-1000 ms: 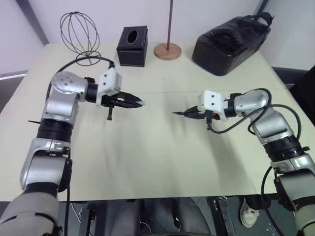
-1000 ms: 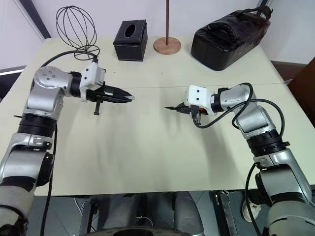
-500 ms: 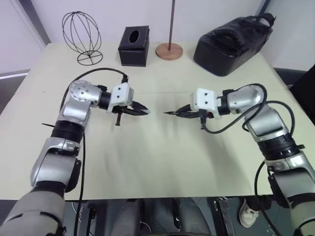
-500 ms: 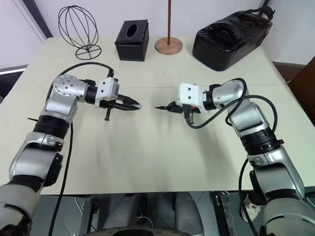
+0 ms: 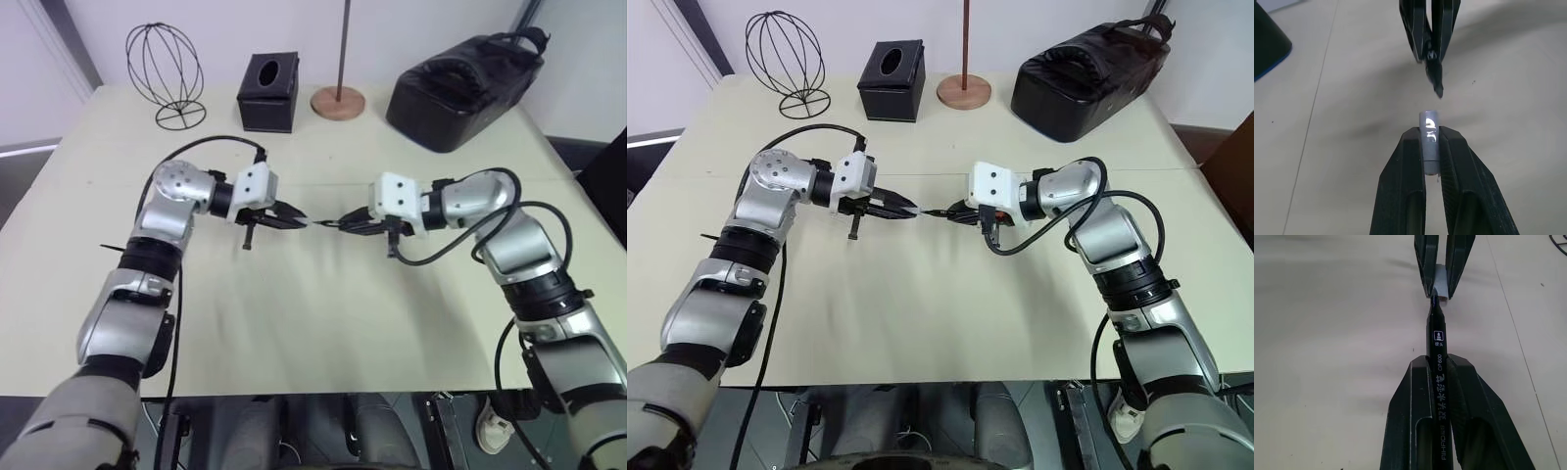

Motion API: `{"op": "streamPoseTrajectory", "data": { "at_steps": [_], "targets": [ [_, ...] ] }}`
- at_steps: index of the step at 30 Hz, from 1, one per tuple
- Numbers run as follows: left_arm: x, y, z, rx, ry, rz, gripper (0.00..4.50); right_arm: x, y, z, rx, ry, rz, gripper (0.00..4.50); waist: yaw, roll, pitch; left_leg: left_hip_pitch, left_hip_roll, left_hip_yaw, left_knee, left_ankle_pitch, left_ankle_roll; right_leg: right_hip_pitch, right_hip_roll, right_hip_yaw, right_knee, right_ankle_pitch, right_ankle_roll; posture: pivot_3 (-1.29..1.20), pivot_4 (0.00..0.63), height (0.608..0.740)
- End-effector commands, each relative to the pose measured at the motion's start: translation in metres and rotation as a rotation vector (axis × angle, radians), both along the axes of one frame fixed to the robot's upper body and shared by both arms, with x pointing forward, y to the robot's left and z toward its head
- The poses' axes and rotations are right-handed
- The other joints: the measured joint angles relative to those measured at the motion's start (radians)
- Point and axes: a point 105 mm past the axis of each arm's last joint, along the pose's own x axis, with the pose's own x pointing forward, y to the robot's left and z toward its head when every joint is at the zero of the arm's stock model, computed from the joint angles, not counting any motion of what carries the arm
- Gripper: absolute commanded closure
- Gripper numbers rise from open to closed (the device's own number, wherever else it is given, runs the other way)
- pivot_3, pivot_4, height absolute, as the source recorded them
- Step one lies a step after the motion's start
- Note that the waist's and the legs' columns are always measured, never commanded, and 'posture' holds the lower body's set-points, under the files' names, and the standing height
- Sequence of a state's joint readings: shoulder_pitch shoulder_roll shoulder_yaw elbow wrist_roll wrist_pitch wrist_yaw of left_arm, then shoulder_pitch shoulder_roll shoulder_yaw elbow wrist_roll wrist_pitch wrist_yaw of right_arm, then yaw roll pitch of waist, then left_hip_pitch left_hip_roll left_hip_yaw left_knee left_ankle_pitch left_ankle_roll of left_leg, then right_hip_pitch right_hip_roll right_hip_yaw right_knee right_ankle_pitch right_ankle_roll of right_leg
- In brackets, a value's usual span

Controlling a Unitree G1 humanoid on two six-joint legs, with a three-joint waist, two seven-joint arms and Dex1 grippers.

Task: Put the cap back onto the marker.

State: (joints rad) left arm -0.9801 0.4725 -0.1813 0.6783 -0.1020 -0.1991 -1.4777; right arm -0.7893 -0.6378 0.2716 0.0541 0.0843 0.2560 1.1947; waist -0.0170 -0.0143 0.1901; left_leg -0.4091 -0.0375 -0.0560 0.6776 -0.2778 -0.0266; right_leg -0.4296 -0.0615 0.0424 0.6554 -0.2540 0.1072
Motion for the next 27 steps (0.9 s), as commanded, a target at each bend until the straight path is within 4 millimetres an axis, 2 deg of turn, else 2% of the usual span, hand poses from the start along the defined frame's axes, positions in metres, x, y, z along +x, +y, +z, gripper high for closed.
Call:
{"op": "streamPoseTrajectory", "data": {
  "at_steps": [1, 6, 17, 27],
  "targets": [
    [-0.003, -0.005, 0.02, -0.047, -0.047, -0.023, 4.49, -0.001, 0.002, 0.012, 0.032, -0.04, 0.008, 4.5, 0.0, 0.0, 0.0, 0.0, 0.0, 0.0, 0.0, 0.0, 0.0, 0.0, 0.0, 0.0, 0.0, 0.0, 0.0, 0.0, 0.15, 0.74],
    [-0.006, -0.006, 0.021, -0.047, -0.045, -0.029, 4.49, 0.0, 0.003, 0.011, 0.034, -0.038, 0.006, 4.5, 0.0, 0.0, 0.0, 0.0, 0.0, 0.0, 0.0, 0.0, 0.0, 0.0, 0.0, 0.0, 0.0, 0.0, 0.0, 0.0, 0.15, 0.74],
    [-0.008, 0.008, 0.017, -0.003, -0.035, -0.004, 4.49, 0.005, -0.004, 0.009, 0.03, -0.037, -0.019, 4.5, 0.0, 0.0, 0.0, 0.0, 0.0, 0.0, 0.0, 0.0, 0.0, 0.0, 0.0, 0.0, 0.0, 0.0, 0.0, 0.0, 0.15, 0.74],
    [-0.007, 0.003, 0.019, -0.024, -0.04, -0.008, 4.49, 0.006, -0.002, 0.009, 0.036, -0.04, -0.016, 4.5, 0.0, 0.0, 0.0, 0.0, 0.0, 0.0, 0.001, 0.0, 0.0, 0.0, 0.0, 0.0, 0.0, 0.0, 0.0, 0.0, 0.15, 0.74]
  ]
}}
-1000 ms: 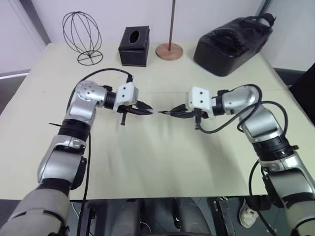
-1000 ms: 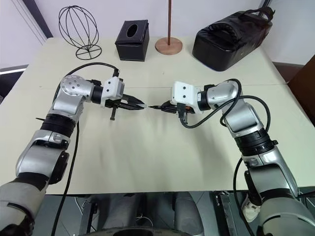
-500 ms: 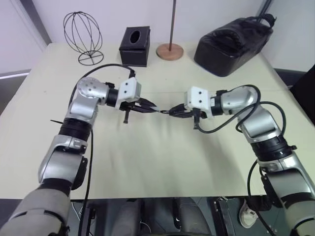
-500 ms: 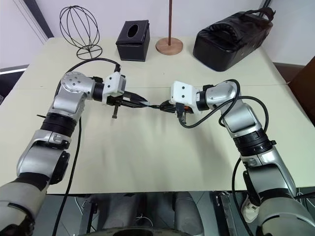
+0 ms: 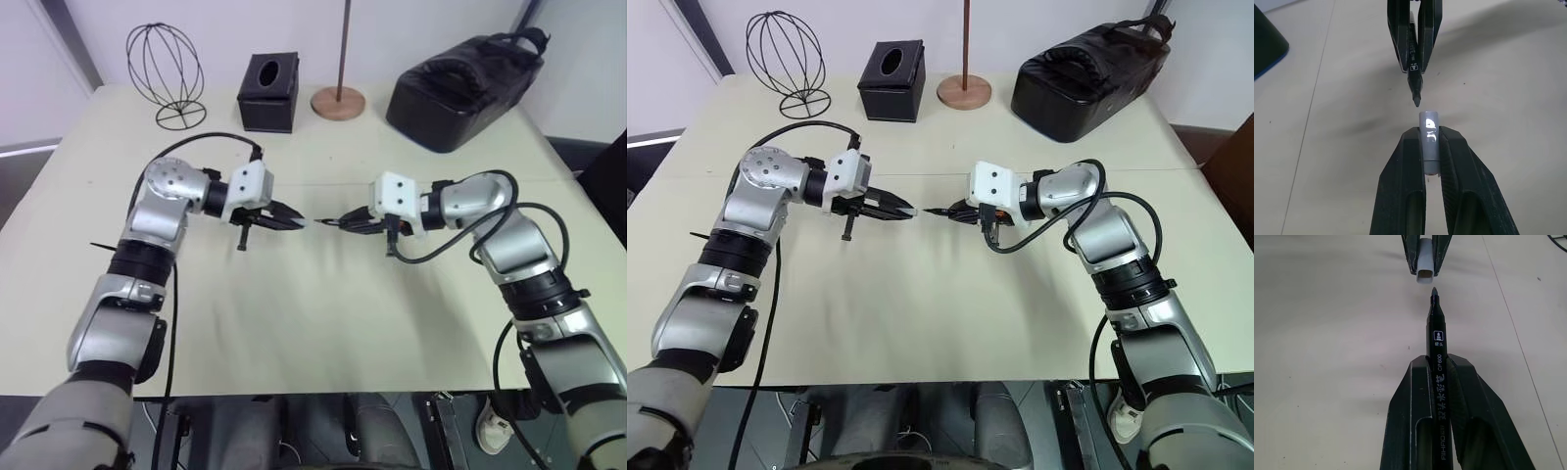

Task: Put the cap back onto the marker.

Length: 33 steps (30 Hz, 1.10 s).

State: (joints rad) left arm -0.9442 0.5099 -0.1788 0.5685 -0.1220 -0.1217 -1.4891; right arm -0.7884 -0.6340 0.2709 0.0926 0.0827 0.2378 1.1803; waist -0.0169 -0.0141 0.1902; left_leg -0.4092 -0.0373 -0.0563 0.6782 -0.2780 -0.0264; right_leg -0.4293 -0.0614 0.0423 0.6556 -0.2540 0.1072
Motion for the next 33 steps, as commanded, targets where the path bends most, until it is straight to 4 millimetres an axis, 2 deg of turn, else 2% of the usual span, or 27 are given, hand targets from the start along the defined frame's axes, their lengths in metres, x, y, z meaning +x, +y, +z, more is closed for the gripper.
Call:
{"op": "streamPoseTrajectory", "data": {
  "at_steps": [1, 24, 33],
  "targets": [
    [0.001, -0.003, 0.015, -0.035, -0.052, -0.008, 4.49, 0.0, 0.002, 0.013, 0.026, -0.047, 0.007, 4.5, 0.0, 0.0, 0.0, 0.0, 0.0, 0.0, 0.0, 0.0, 0.0, 0.0, 0.0, 0.0, 0.0, 0.0, 0.0, 0.0, 0.15, 0.74],
    [0.005, -0.022, 0.011, -0.046, -0.078, -0.031, 4.49, -0.001, 0.005, 0.011, 0.033, -0.045, 0.011, 4.5, 0.001, 0.0, 0.0, 0.0, 0.0, 0.0, 0.0, 0.0, 0.0, 0.0, 0.0, 0.0, 0.0, 0.0, 0.0, 0.0, 0.15, 0.74],
    [0.007, -0.039, -0.004, 0.091, -0.197, -0.086, 4.49, 0.006, 0.01, 0.01, 0.031, -0.039, 0.012, 4.5, 0.001, 0.0, 0.0, 0.0, 0.0, 0.0, 0.0, 0.0, 0.0, 0.0, 0.0, 0.0, 0.0, 0.0, 0.0, 0.0, 0.15, 0.74]
  ]
}}
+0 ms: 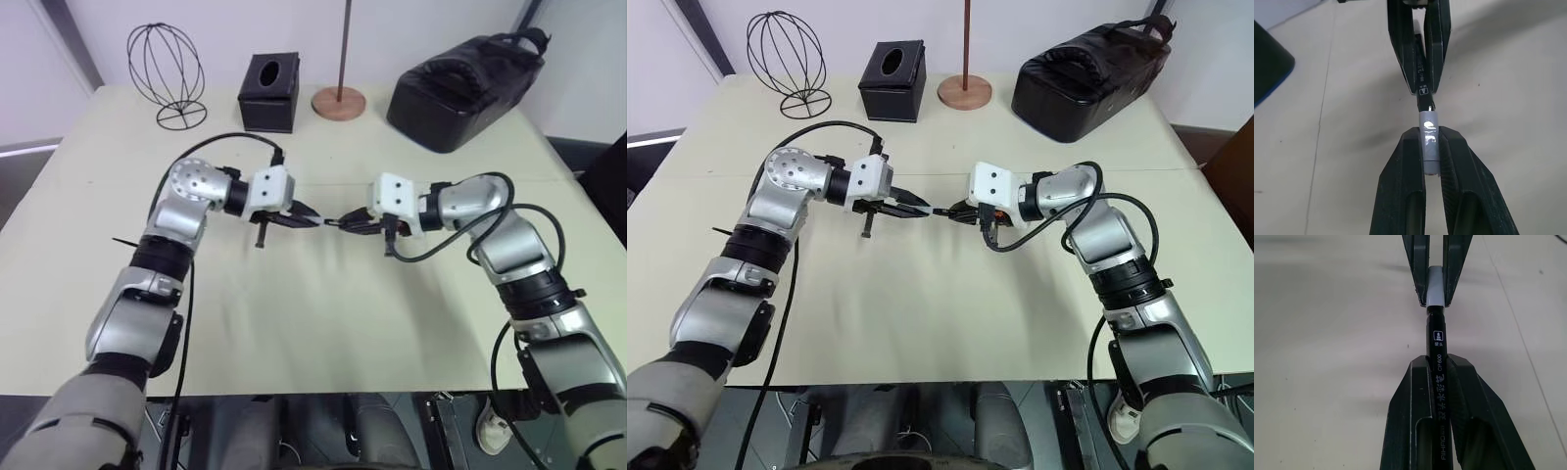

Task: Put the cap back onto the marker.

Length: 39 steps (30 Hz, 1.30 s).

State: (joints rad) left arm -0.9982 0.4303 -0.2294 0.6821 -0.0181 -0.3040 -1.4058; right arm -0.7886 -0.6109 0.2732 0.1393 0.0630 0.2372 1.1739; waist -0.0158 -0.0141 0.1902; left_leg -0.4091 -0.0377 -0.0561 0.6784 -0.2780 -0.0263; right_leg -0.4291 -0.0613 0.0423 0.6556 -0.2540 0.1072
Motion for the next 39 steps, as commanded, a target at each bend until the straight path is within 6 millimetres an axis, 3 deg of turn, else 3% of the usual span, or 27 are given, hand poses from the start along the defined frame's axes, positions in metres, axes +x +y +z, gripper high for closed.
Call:
{"op": "streamPoseTrajectory", "data": {
  "at_steps": [1, 9, 21, 27, 34, 39],
  "targets": [
    [-0.001, -0.014, 0.003, 0.053, -0.069, -0.053, 4.49, 0.001, 0.012, 0.019, 0.028, -0.072, 0.036, 4.5, 0.0, 0.0, 0.0, 0.0, 0.0, 0.0, 0.0, 0.0, 0.0, 0.0, 0.0, 0.0, 0.0, 0.0, 0.0, 0.0, 0.15, 0.74],
    [-0.006, -0.029, 0.002, 0.029, 0.088, -0.065, 4.49, 0.008, 0.018, 0.025, 0.014, -0.163, 0.035, 4.5, -0.002, 0.0, 0.0, 0.0, 0.0, 0.0, 0.0, 0.0, 0.0, 0.0, 0.0, 0.0, 0.0, 0.0, 0.0, 0.0, 0.15, 0.74],
    [-0.007, -0.055, 0.004, -0.01, 0.075, -0.108, 4.49, 0.004, 0.028, 0.036, 0.024, -0.22, 0.058, 4.5, -0.001, 0.0, 0.0, 0.0, 0.0, 0.0, 0.0, 0.0, 0.0, 0.0, 0.0, 0.0, 0.0, 0.0, 0.0, 0.0, 0.15, 0.74],
    [-0.016, -0.078, 0.003, -0.023, -0.048, -0.181, 4.49, 0.001, 0.032, 0.036, 0.046, -0.196, 0.069, 4.5, 0.001, 0.0, 0.0, 0.0, 0.0, 0.0, 0.0, 0.0, 0.0, 0.0, 0.0, 0.0, 0.0, 0.0, 0.0, 0.0, 0.15, 0.74],
    [-0.019, -0.081, -0.004, -0.005, -0.072, -0.204, 4.49, 0.0, 0.033, 0.038, 0.054, -0.189, 0.065, 4.5, 0.0, 0.0, 0.0, 0.0, 0.0, 0.0, 0.0, 0.0, 0.0, 0.0, 0.0, 0.0, 0.0, 0.0, 0.0, 0.0, 0.15, 0.74],
    [-0.015, -0.07, -0.008, 0.009, -0.017, -0.169, 4.49, 0.002, 0.028, 0.034, 0.044, -0.18, 0.052, 4.5, 0.0, 0.0, 0.0, 0.0, 0.0, 0.0, 0.0, 0.0, 0.0, 0.0, 0.0, 0.0, 0.0, 0.0, 0.0, 0.0, 0.15, 0.74]
  ]
}}
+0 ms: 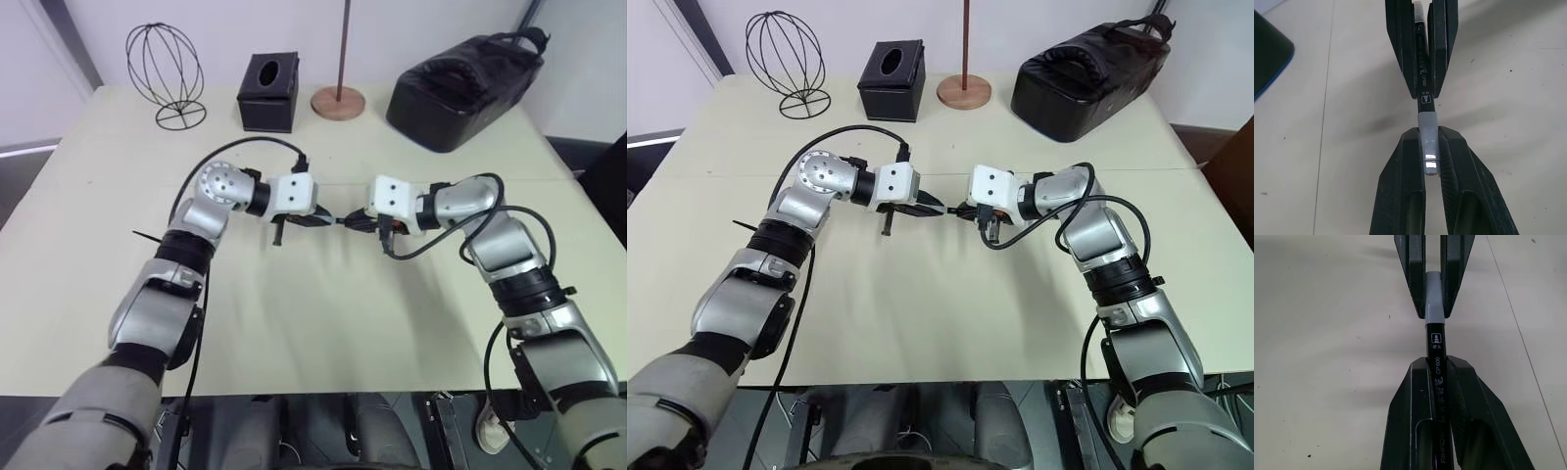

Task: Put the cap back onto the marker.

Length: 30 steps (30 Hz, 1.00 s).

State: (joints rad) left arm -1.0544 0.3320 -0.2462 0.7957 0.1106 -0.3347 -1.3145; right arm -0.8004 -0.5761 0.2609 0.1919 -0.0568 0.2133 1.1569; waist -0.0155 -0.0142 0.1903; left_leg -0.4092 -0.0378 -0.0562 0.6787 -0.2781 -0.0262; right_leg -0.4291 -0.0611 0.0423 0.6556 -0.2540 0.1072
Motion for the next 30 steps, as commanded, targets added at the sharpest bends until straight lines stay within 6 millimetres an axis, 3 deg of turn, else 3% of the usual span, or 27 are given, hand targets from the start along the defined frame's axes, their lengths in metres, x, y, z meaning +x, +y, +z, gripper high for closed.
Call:
{"op": "streamPoseTrajectory", "data": {
  "at_steps": [1, 3, 4, 6, 11, 17, 23, 27, 30],
  "targets": [
    [-0.025, -0.041, 0.003, -0.023, 0.012, -0.191, 4.49, -0.01, 0.031, 0.039, 0.093, -0.138, 0.117, 4.5, 0.0, 0.0, 0.0, 0.0, 0.0, 0.0, 0.0, 0.0, 0.0, 0.0, 0.0, 0.0, 0.0, 0.0, 0.0, 0.0, 0.15, 0.74],
    [-0.023, -0.035, -0.001, -0.002, 0.032, -0.172, 4.49, -0.01, 0.026, 0.034, 0.074, -0.129, 0.106, 4.5, 0.0, 0.0, 0.0, 0.0, 0.0, 0.0, 0.0, 0.0, 0.0, 0.0, 0.0, 0.0, 0.0, 0.0, 0.0, 0.0, 0.15, 0.74],
    [-0.022, -0.032, -0.002, 0.01, 0.041, -0.165, 3.55, -0.009, 0.024, 0.032, 0.063, -0.125, 0.101, 4.5, 0.0, 0.0, 0.0, 0.0, 0.0, 0.0, 0.0, 0.0, 0.0, 0.0, 0.0, 0.0, 0.0, 0.0, 0.0, 0.0, 0.15, 0.74],
    [-0.022, -0.027, -0.005, 0.029, 0.057, -0.155, 2.82, -0.008, 0.02, 0.027, 0.047, -0.117, 0.09, 4.5, 0.002, 0.0, 0.0, 0.0, 0.0, 0.0, 0.0, 0.0, 0.0, 0.0, 0.0, 0.0, 0.0, 0.0, 0.0, 0.0, 0.15, 0.74],
    [-0.014, -0.012, -0.008, 0.065, 0.063, -0.088, 0.3, -0.007, 0.001, 0.012, -0.005, -0.065, 0.042, 4.5, 0.001, 0.0, 0.0, 0.0, 0.0, 0.0, 0.0, 0.0, 0.0, 0.0, 0.0, 0.0, 0.0, 0.0, 0.0, 0.0, 0.15, 0.74],
    [0.003, 0.006, 0.002, 0.035, 0.002, 0.02, 0.3, -0.008, -0.018, 0.001, -0.039, -0.037, 0.0, 4.5, 0.0, 0.0, 0.0, 0.0, 0.0, 0.0, 0.0, 0.0, 0.0, 0.0, 0.0, 0.0, 0.0, 0.0, 0.0, 0.0, 0.15, 0.74],
    [0.037, 0.058, 0.03, -0.172, -0.077, 0.343, 0.3, -0.013, -0.062, 0.004, 0.05, -0.013, -0.178, 4.5, 0.002, 0.0, 0.0, 0.0, 0.0, -0.001, 0.0, 0.0, 0.0, 0.0, 0.0, 0.0, 0.0, 0.0, 0.0, 0.0, 0.15, 0.74],
    [0.032, 0.094, 0.04, -0.4, 0.042, 0.493, 0.3, -0.017, -0.1, 0.005, 0.205, -0.001, -0.422, 4.5, 0.003, 0.0, 0.0, 0.0, 0.002, -0.001, 0.0, 0.0, 0.001, 0.001, -0.001, 0.0, 0.0, 0.0, 0.0, 0.0, 0.15, 0.74],
    [0.022, 0.109, 0.037, -0.52, 0.108, 0.591, 0.3, -0.021, -0.122, -0.002, 0.266, 0.011, -0.578, 4.5, 0.002, 0.0, 0.0, 0.0, 0.002, -0.001, 0.0, -0.001, 0.001, 0.001, -0.001, 0.0, 0.0, 0.0, 0.0, 0.0, 0.15, 0.74]
  ]
}}
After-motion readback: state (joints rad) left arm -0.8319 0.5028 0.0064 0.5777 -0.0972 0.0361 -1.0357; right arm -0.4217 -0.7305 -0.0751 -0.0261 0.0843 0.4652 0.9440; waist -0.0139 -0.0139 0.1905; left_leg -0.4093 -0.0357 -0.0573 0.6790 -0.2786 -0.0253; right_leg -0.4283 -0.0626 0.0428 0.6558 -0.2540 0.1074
